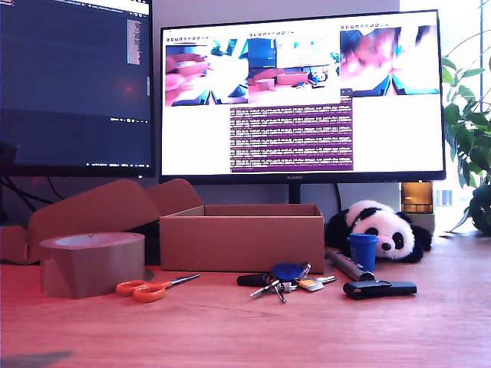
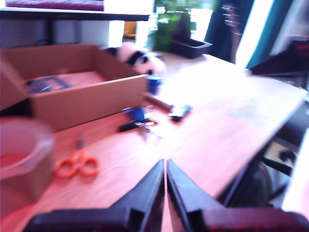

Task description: Pick up the keys and place it inside the cardboard box

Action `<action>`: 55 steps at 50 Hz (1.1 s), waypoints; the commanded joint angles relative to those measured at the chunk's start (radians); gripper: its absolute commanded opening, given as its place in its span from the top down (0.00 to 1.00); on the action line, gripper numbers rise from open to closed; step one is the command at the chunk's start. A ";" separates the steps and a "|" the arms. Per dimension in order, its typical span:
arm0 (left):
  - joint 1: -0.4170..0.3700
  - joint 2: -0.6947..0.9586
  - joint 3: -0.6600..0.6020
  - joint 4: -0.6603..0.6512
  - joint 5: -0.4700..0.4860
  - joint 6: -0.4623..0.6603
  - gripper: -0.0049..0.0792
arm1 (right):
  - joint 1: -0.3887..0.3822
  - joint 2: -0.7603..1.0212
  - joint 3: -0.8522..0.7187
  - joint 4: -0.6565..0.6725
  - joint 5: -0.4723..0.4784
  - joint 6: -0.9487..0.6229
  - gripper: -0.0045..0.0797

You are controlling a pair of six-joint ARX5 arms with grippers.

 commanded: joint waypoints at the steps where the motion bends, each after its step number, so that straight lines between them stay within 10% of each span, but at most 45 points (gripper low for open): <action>1: -0.011 0.005 -0.018 0.008 -0.006 0.006 0.97 | 0.020 0.077 0.067 -0.001 0.002 0.003 0.96; 24: -0.019 0.005 -0.018 0.007 -0.039 0.017 0.97 | 0.062 0.586 0.409 0.124 -0.061 0.060 0.95; 39: -0.019 0.005 -0.018 0.007 -0.040 0.017 0.97 | 0.139 0.856 0.663 -0.084 -0.060 0.049 0.69; 55: -0.019 0.005 -0.018 -0.002 -0.043 0.017 0.97 | 0.192 1.062 0.833 -0.228 -0.051 0.015 0.63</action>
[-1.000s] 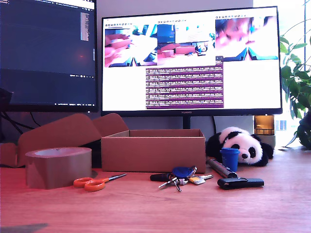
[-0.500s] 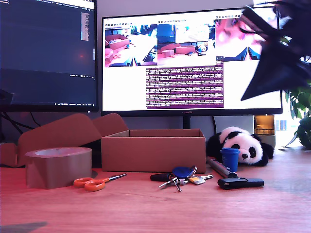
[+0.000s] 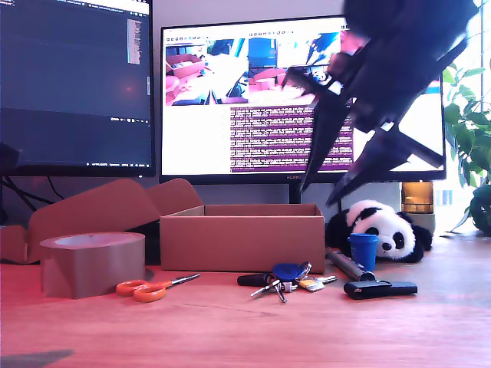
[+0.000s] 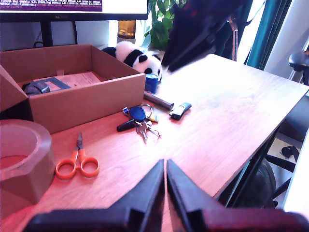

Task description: Pick up the keys and place it inside the cardboard box

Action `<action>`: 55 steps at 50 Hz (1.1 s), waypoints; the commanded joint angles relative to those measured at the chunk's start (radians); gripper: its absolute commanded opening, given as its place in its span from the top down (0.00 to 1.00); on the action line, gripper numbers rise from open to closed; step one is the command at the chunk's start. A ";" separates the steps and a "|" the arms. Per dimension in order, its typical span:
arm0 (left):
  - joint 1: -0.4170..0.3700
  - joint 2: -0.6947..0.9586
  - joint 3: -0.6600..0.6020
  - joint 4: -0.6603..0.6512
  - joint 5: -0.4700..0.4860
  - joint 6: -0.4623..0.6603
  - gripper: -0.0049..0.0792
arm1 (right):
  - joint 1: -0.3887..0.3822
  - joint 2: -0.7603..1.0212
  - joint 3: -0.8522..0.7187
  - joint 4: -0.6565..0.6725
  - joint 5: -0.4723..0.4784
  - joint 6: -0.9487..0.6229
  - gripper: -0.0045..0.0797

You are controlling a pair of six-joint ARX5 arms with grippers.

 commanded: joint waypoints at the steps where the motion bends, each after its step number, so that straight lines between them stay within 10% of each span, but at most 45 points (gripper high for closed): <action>1: -0.002 0.005 -0.018 0.006 0.001 0.009 0.97 | 0.011 0.025 0.031 -0.008 0.001 -0.010 0.63; 55: -0.002 0.005 -0.018 0.008 0.001 0.009 0.97 | 0.031 0.269 0.058 0.087 0.083 -0.029 0.67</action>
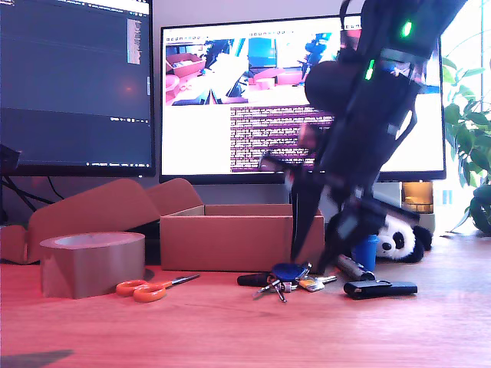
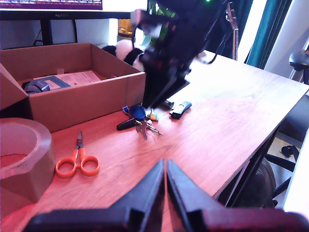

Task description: Pick up the keys and place it inside the cardboard box

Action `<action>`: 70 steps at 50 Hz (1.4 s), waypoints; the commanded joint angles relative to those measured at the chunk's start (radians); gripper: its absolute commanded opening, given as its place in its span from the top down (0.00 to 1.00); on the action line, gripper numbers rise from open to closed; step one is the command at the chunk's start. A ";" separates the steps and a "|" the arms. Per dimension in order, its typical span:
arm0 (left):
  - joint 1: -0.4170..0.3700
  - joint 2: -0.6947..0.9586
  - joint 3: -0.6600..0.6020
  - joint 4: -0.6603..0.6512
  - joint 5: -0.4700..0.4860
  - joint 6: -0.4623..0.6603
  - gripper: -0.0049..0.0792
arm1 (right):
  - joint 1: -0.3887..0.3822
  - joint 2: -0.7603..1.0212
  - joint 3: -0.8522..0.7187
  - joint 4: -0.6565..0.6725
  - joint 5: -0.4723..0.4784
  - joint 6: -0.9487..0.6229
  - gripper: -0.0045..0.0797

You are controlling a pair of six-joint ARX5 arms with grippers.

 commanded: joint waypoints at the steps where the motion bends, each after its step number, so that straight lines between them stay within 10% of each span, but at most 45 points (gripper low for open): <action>1: -0.002 0.005 -0.018 0.008 0.001 0.008 0.97 | 0.008 0.001 0.000 0.018 0.004 -0.002 0.68; 70: -0.002 0.005 -0.018 0.008 -0.018 0.009 0.97 | 0.044 0.011 0.001 0.044 0.023 0.005 0.96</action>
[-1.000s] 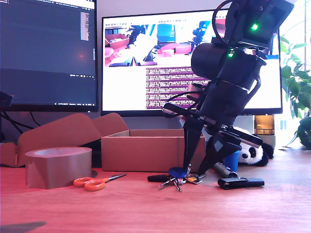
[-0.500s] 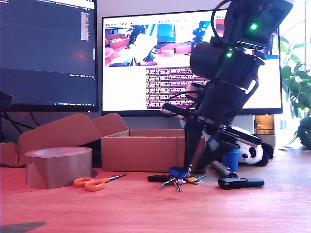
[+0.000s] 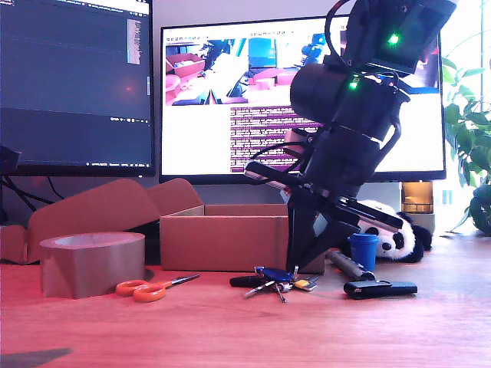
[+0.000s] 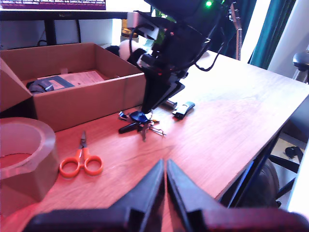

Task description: Pick up the keys and place it inside the cardboard box

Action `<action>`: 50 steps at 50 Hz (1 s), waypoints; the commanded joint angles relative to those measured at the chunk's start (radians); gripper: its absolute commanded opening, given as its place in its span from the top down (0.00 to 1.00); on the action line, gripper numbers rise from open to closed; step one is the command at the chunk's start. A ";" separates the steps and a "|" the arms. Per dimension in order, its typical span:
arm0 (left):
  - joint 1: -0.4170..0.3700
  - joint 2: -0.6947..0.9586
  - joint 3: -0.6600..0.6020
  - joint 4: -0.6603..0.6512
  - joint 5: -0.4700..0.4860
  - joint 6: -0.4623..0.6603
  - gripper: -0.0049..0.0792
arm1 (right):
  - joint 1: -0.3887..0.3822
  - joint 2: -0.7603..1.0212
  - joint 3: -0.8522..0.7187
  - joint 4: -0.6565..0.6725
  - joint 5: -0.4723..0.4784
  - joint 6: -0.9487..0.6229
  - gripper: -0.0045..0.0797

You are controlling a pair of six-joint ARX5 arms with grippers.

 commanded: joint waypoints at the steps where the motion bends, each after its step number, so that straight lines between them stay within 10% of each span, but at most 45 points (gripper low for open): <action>1: -0.002 0.005 -0.018 0.008 -0.001 0.009 0.97 | 0.005 0.011 0.002 -0.004 0.000 0.002 0.96; 50: -0.002 0.005 -0.018 0.008 -0.027 0.009 0.97 | 0.005 0.011 0.280 -0.236 -0.258 -0.087 0.96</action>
